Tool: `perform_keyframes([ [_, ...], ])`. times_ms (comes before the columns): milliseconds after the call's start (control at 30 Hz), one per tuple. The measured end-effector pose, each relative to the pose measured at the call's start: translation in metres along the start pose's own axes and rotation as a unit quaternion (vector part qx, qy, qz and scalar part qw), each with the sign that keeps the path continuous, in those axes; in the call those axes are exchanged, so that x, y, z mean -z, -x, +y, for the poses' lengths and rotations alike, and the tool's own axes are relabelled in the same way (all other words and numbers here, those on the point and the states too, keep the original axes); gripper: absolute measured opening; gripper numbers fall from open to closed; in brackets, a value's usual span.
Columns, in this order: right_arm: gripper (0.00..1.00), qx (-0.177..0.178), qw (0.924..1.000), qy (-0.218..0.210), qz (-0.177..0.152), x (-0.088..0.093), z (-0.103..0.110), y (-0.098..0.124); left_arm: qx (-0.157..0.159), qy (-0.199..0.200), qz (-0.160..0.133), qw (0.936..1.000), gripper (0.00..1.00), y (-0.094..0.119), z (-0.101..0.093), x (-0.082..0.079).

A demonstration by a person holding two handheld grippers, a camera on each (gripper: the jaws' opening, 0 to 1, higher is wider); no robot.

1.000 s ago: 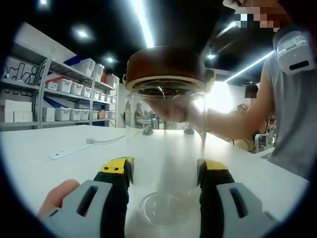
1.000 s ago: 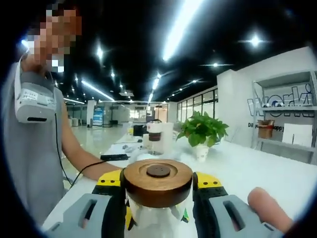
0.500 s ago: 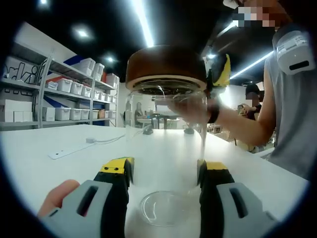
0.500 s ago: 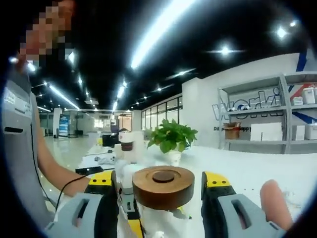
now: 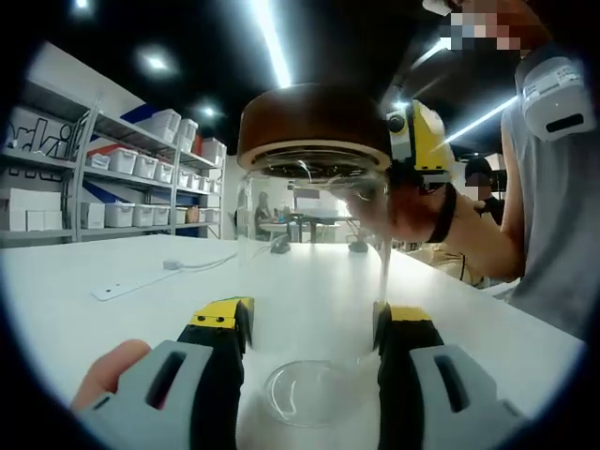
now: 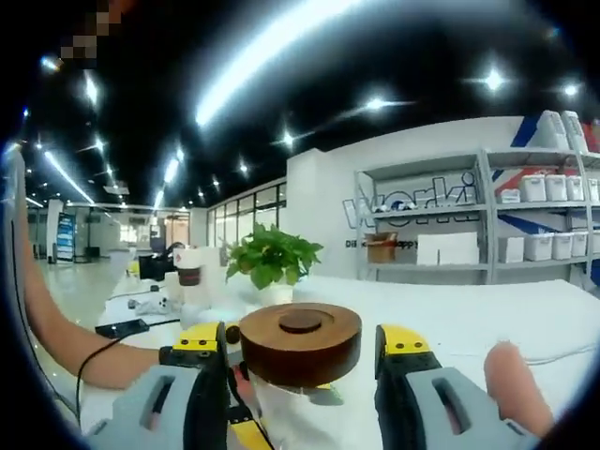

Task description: Clamp the coffee can twist off the lid put the lid on the table pick up the lid cover the can tighten the lid

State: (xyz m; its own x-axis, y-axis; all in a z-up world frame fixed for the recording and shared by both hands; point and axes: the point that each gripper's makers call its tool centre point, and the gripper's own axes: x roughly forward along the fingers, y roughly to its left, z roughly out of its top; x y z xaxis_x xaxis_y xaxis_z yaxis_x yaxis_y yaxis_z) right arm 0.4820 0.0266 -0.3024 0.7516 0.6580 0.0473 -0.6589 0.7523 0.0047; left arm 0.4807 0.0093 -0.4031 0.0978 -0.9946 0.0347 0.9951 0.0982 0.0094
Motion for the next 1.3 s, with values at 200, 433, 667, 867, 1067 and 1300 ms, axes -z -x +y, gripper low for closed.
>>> perform_keyframes([
  [200, 0.52, 0.02, 0.9993, 0.033, 0.003, -0.0014, -0.0007, -0.0033, 0.0, 0.0, 0.001, 1.0, 0.46, 0.0001, -0.0006, 0.0002],
  [433, 0.47, 0.027, 0.999, 0.035, 0.003, -0.0009, 0.0006, -0.0033, 0.0, 0.0, 0.001, 1.0, 0.46, -0.0002, -0.0012, 0.0005],
  [667, 0.46, 0.029, 0.9988, 0.039, 0.003, -0.0016, 0.0, -0.0028, 0.001, -0.001, 0.002, 1.0, 0.46, -0.0006, -0.0021, 0.0005],
  [867, 0.46, 0.007, 0.9993, 0.038, 0.006, -0.0018, -0.0006, -0.0022, 0.0, -0.002, 0.003, 1.0, 0.46, -0.0008, -0.0027, 0.0007],
  [1067, 0.46, -0.032, 0.9989, 0.032, 0.01, -0.0018, -0.0007, -0.002, 0.001, -0.003, 0.003, 1.0, 0.46, -0.0011, -0.0012, 0.0012],
  [1300, 0.45, -0.072, 0.9967, 0.037, 0.009, -0.0016, 0.0002, -0.0027, 0.002, -0.003, 0.004, 1.0, 0.46, -0.001, -0.0005, 0.0018],
])
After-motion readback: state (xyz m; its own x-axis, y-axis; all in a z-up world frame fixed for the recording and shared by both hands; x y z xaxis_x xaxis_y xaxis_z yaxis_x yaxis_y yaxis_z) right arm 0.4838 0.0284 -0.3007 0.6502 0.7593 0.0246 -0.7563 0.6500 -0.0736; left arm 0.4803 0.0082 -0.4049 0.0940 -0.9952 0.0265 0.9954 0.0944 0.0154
